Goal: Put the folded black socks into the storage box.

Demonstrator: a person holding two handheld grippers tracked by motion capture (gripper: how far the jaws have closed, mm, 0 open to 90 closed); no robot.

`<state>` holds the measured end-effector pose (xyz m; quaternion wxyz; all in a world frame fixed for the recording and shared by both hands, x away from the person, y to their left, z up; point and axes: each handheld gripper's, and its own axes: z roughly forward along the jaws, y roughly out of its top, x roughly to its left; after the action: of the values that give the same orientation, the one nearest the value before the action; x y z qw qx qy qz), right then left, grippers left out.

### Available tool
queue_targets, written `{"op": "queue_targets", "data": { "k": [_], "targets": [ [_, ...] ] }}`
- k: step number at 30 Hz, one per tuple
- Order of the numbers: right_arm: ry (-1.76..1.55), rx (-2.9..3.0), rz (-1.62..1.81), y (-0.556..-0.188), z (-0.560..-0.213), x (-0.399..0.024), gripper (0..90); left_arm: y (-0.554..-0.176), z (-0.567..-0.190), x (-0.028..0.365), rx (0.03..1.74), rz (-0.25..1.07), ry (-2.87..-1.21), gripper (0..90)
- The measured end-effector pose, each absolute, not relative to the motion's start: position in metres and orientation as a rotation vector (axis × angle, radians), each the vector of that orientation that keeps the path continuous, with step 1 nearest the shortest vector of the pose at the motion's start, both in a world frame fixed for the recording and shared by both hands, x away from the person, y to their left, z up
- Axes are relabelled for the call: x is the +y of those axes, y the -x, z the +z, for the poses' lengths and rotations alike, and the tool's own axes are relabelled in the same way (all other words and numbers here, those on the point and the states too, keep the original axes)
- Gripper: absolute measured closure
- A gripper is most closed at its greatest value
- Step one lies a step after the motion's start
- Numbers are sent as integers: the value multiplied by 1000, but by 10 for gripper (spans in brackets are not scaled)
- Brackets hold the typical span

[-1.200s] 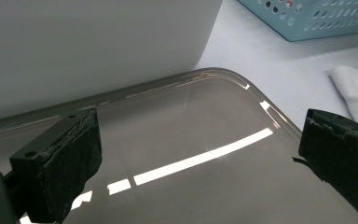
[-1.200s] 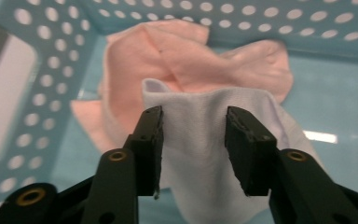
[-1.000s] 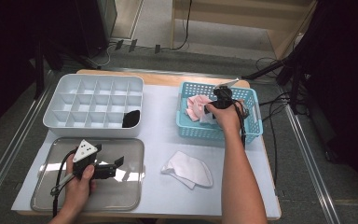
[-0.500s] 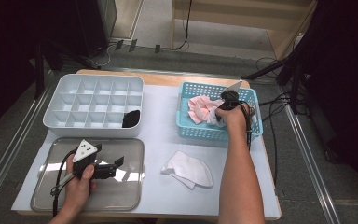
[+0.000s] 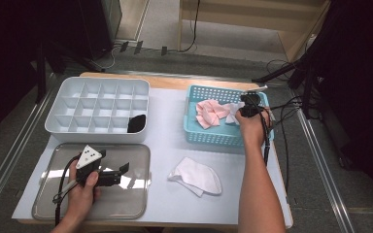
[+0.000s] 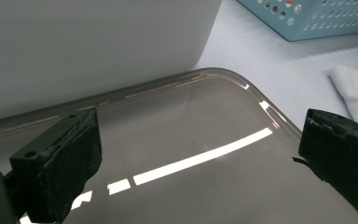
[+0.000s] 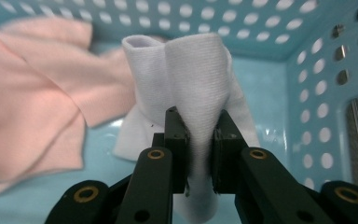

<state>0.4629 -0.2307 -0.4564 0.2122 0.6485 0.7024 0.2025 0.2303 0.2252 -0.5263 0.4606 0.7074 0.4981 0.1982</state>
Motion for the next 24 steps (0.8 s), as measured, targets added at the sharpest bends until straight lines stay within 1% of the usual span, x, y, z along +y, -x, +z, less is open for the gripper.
{"op": "queue_targets", "data": {
  "k": [9,24],
  "targets": [
    [-1716,1747,943,-428,-444,-243,802,-230,-526,225,1228,489,-1741,0],
    [-1511,1673,1199,-373,-420,-225,800,-230,-526,225,1228,494,-1741,0]
  ]
}}
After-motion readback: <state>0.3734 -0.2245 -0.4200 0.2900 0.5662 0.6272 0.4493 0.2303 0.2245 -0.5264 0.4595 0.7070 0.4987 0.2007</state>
